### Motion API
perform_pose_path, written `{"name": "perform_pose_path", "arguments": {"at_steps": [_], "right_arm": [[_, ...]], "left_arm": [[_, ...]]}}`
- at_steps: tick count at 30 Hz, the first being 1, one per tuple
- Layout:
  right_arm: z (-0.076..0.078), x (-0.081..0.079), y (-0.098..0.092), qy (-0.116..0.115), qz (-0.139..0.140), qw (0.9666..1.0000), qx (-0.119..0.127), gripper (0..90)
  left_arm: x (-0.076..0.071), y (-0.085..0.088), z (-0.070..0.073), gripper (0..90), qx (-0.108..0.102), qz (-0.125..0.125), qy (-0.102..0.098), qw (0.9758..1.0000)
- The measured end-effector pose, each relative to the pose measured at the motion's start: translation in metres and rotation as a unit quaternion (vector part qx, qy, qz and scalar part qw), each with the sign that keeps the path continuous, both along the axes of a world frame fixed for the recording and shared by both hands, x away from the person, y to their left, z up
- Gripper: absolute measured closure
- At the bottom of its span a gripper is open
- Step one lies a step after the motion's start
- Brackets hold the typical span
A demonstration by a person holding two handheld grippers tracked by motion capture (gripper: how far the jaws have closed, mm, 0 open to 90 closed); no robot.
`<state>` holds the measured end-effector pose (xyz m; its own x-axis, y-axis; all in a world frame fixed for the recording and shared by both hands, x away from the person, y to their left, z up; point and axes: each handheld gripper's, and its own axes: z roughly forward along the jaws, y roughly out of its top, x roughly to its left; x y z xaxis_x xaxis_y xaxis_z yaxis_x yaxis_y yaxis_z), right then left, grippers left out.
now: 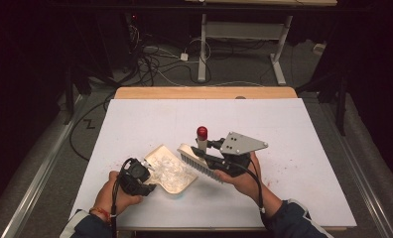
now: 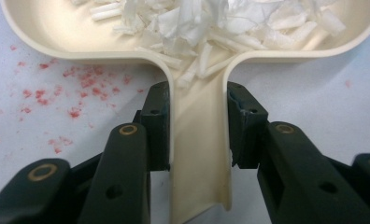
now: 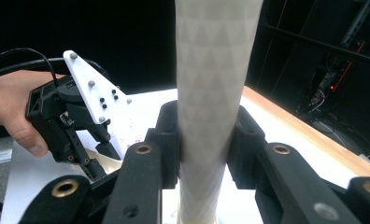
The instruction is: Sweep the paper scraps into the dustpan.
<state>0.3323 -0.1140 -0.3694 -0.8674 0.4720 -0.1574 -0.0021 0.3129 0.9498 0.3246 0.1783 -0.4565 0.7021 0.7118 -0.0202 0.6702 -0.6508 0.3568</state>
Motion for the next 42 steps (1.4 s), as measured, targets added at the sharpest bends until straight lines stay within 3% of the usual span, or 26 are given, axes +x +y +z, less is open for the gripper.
{"name": "perform_pose_path", "arguments": {"at_steps": [7,14,16,20,23,28,42], "right_arm": [[0.008,-0.007,-0.025,-0.004,-0.016,0.9997,-0.018,70.4],[0.006,-0.018,-0.060,0.002,-0.040,0.9985,-0.038,70.4],[0.003,-0.024,-0.072,0.001,-0.051,0.9981,-0.034,70.4],[-0.001,-0.031,-0.095,0.020,-0.063,0.9970,-0.040,70.4],[-0.007,-0.032,-0.100,0.027,-0.070,0.9958,-0.052,70.4],[-0.015,-0.026,-0.093,0.046,-0.066,0.9956,-0.048,70.5],[-0.021,-0.010,-0.039,0.037,-0.047,0.9979,-0.026,70.5]], "left_arm": [[0.000,0.000,0.000,63.3,0.000,0.000,-0.001,1.0000],[-0.001,-0.001,0.000,63.3,0.006,-0.001,-0.005,1.0000],[-0.002,-0.002,0.000,63.2,0.007,-0.001,-0.007,1.0000],[-0.002,-0.002,0.000,63.3,0.009,-0.002,-0.007,0.9999],[-0.003,-0.003,0.001,63.3,0.012,-0.002,-0.008,0.9999],[-0.005,-0.005,0.002,63.2,0.013,-0.002,-0.009,0.9999],[-0.006,-0.012,0.006,63.2,0.023,-0.015,-0.014,0.9995]]}}
